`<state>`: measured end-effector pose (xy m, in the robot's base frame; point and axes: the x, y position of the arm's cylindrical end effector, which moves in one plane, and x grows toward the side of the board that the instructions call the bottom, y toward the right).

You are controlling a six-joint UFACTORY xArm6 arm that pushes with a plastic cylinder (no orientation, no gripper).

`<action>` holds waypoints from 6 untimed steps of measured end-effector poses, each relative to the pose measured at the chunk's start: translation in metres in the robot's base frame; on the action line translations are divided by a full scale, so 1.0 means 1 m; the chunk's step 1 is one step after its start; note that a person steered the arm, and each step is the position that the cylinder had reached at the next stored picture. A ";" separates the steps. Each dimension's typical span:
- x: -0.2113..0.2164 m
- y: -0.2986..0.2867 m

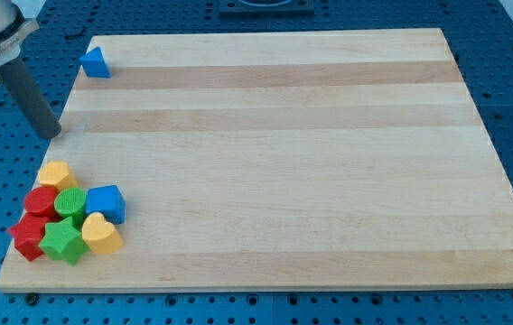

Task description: Nudge the blue triangle up a bit

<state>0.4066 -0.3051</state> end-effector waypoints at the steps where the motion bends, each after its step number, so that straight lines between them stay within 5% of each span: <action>1: -0.005 0.011; 2: -0.058 0.000; 6: -0.082 0.001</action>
<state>0.3247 -0.3046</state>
